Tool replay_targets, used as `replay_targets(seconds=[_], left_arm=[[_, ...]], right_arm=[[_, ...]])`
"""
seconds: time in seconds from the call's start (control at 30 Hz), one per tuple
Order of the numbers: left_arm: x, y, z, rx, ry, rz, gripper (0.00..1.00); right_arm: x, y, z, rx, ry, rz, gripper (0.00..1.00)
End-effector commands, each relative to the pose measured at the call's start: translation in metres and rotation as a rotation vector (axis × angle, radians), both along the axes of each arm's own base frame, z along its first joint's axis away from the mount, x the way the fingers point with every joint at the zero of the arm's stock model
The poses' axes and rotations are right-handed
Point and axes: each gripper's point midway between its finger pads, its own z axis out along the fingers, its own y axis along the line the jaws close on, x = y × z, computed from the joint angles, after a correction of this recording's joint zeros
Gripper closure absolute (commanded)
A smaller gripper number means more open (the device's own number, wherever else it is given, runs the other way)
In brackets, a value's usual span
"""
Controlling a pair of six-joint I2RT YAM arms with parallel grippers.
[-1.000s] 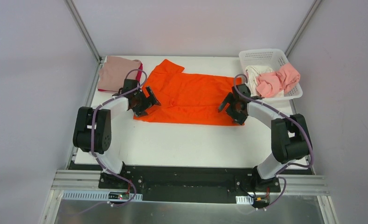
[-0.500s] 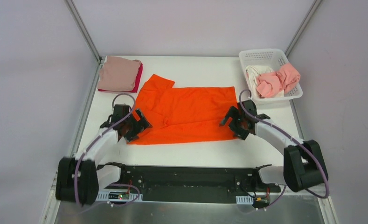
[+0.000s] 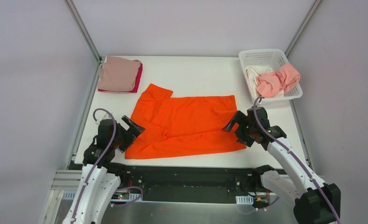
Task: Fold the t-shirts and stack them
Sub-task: Fold the flattened tshirt in 1/3 of the way, then grab the side of the flattened tshirt furthest away from the robot with both arms
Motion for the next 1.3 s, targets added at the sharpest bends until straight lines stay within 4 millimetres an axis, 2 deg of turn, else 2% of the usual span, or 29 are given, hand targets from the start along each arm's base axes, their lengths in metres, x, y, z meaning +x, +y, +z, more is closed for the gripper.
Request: replay_targets(seconds=[0.0,0.13,0.27,0.37,0.4,0.43,0.47,0.57,0.67,0.77,0.87,1.0,1.07,1.27], left_arm=[[0.036,0.015,0.069,0.133,-0.113,0.005,0.01],[0.088,0.009,0.104,0.214,-0.111,-0.089,0.01],[0.159,-0.009,0.107,0.263,-0.048,-0.232,0.01],[0.219,-0.018,0.101,0.31,-0.019,-0.327,0.02],[0.241,-0.025,0.107,0.319,-0.045,-0.375,0.02],[0.254,-0.029,0.092,0.315,-0.01,-0.403,0.03],[0.275,-0.031,0.095,0.327,-0.019,-0.413,0.03],[0.318,-0.028,0.07,0.393,0.031,-0.439,0.05],[0.35,-0.024,0.047,0.461,0.059,-0.468,0.07],[0.37,-0.018,0.02,0.557,0.095,-0.495,0.1],[0.376,-0.018,0.005,0.586,0.111,-0.533,0.15],[0.373,-0.02,-0.022,0.566,0.16,-0.554,0.3],[0.369,-0.019,-0.034,0.557,0.19,-0.551,0.34],[0.369,-0.014,-0.052,0.569,0.233,-0.525,0.45]], right_arm=[[0.037,-0.002,0.066,-0.014,-0.218,-0.023,0.0],[0.07,-0.004,0.093,-0.031,-0.323,-0.076,0.01],[0.105,-0.011,0.102,-0.096,-0.358,-0.122,0.01],[0.129,-0.017,0.104,-0.161,-0.364,-0.149,0.0],[0.137,-0.02,0.103,-0.186,-0.36,-0.156,0.0],[0.144,-0.021,0.102,-0.209,-0.355,-0.159,0.01],[0.15,-0.022,0.1,-0.229,-0.346,-0.156,0.01],[0.165,-0.022,0.091,-0.274,-0.305,-0.144,0.01],[0.176,-0.023,0.082,-0.316,-0.269,-0.128,0.01],[0.184,-0.024,0.072,-0.345,-0.239,-0.124,0.0],[0.186,-0.025,0.062,-0.361,-0.215,-0.121,0.01],[0.19,-0.029,0.052,-0.379,-0.192,-0.133,0.01],[0.191,-0.028,0.048,-0.378,-0.182,-0.129,0.01],[0.19,-0.027,0.041,-0.377,-0.16,-0.121,0.01]])
